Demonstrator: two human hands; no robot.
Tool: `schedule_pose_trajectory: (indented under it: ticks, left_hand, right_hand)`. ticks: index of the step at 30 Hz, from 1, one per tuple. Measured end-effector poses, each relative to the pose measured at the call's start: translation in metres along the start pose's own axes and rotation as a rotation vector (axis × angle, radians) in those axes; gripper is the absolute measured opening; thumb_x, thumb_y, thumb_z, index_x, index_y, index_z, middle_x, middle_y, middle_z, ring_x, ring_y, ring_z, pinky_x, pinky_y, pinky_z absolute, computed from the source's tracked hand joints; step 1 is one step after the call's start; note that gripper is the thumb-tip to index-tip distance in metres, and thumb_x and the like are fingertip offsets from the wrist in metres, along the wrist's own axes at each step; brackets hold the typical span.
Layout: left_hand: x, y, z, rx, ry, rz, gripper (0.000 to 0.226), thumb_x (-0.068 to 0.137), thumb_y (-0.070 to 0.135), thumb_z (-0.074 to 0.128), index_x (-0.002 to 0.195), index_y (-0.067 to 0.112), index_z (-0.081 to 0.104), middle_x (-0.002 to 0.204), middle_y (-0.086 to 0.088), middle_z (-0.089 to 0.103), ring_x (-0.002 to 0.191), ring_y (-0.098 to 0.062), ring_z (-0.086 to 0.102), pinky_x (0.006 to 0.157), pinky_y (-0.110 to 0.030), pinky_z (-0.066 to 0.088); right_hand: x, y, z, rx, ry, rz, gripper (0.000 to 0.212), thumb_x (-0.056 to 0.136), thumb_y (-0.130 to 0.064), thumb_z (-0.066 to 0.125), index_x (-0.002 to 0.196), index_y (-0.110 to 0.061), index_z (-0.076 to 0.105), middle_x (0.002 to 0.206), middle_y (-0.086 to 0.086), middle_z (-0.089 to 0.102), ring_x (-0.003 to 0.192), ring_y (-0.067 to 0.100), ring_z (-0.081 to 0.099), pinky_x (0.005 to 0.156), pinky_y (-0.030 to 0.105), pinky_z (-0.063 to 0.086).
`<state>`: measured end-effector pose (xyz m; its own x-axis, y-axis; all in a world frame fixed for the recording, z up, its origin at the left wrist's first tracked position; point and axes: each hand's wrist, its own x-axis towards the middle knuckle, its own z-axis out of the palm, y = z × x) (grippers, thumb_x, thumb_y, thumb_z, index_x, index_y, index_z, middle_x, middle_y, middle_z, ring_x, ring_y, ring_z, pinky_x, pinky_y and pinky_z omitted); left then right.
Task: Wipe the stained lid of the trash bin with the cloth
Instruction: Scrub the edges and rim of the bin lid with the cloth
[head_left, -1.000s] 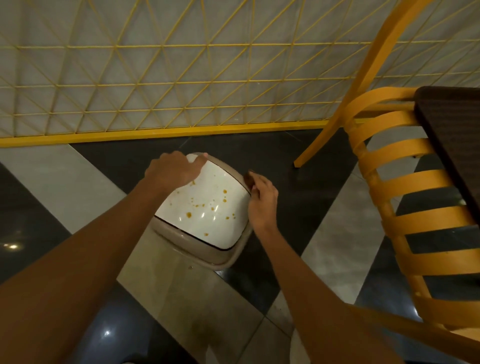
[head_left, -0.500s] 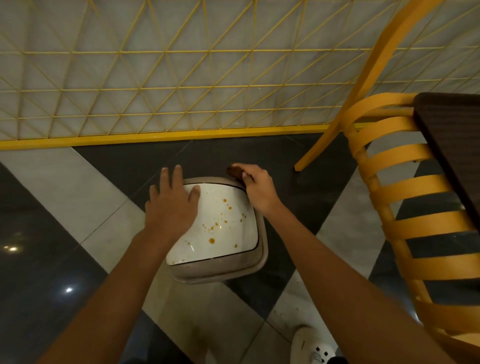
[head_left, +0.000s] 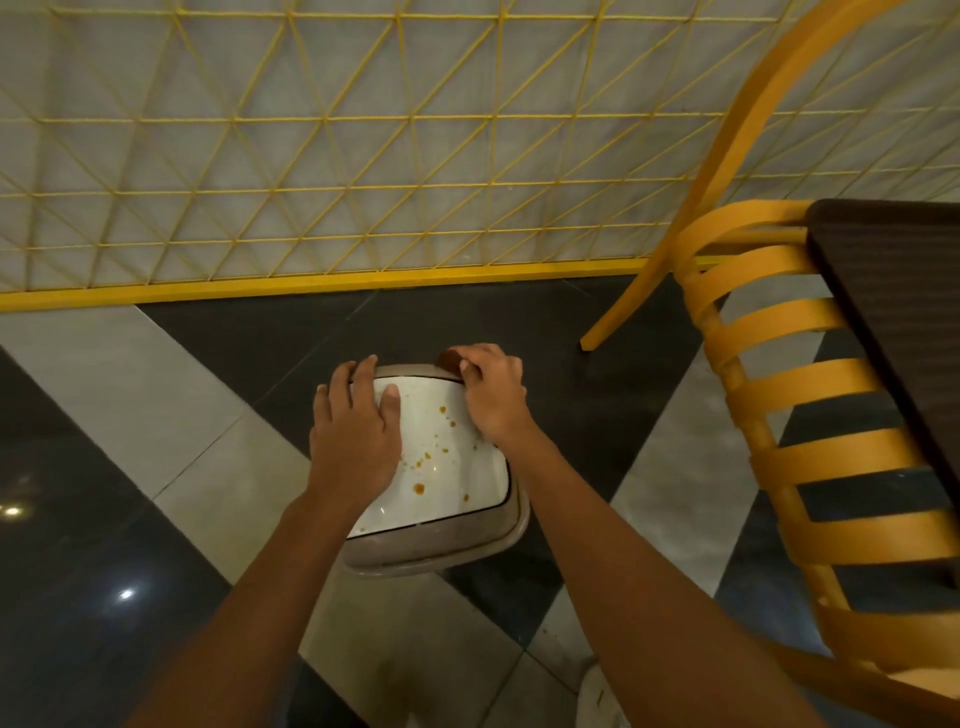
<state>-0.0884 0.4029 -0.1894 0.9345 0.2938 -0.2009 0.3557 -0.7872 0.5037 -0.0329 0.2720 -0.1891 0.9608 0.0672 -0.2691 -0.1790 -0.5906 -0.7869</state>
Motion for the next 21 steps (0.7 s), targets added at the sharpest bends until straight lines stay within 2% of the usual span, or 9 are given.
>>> schedule_pose_trajectory:
  ticks: [5,9,12,17,21]
  left_hand:
    - [0.001,-0.002,0.000,0.007,-0.007,0.000,0.049,0.097,0.034,0.028,0.144,0.020,0.022,0.150,-0.009,0.019,0.139,-0.033,0.015,0.112,-0.048,0.017]
    - [0.003,-0.003,0.000,0.003,0.000,0.009,0.048,0.097,0.033,0.029,0.143,0.020,0.024,0.150,-0.009,0.020,0.139,-0.033,0.015,0.112,-0.047,0.016]
    - [0.003,-0.003,0.001,-0.007,-0.007,0.008,0.048,0.097,0.034,0.029,0.143,0.021,0.023,0.150,-0.008,0.021,0.138,-0.033,0.016,0.112,-0.048,0.019]
    - [0.003,-0.001,0.000,-0.009,-0.010,-0.010,0.049,0.098,0.035,0.028,0.144,0.021,0.022,0.151,-0.009,0.019,0.139,-0.032,0.014,0.112,-0.049,0.019]
    - [0.003,-0.002,0.000,-0.017,-0.013,-0.009,0.049,0.098,0.035,0.028,0.144,0.022,0.021,0.151,-0.008,0.018,0.139,-0.031,0.014,0.113,-0.049,0.019]
  right_hand:
    - [-0.003,-0.020,0.008,-0.069,-0.101,-0.182,0.032,0.097,-0.012,0.036,0.116,-0.021,0.060,0.130,0.000,0.048,0.120,0.021,0.030,0.097,0.032,0.023]
    - [0.012,-0.008,-0.001,-0.114,-0.111,-0.118,0.034,0.097,-0.011,0.034,0.116,-0.020,0.060,0.128,0.004,0.051,0.119,0.026,0.033,0.101,0.040,0.026]
    - [0.024,0.010,-0.008,-0.203,-0.111,-0.031,0.035,0.096,-0.009,0.033,0.119,-0.017,0.058,0.129,0.008,0.049,0.119,0.028,0.035,0.102,0.039,0.030]
    - [0.034,0.015,-0.006,-0.292,-0.136,-0.045,0.034,0.095,-0.008,0.037,0.121,-0.016,0.057,0.128,0.007,0.046,0.118,0.028,0.035,0.104,0.039,0.032]
    - [0.020,0.032,-0.011,-0.215,-0.051,-0.076,0.032,0.096,-0.007,0.036,0.117,-0.012,0.060,0.125,0.007,0.046,0.114,0.028,0.035,0.097,0.030,0.032]
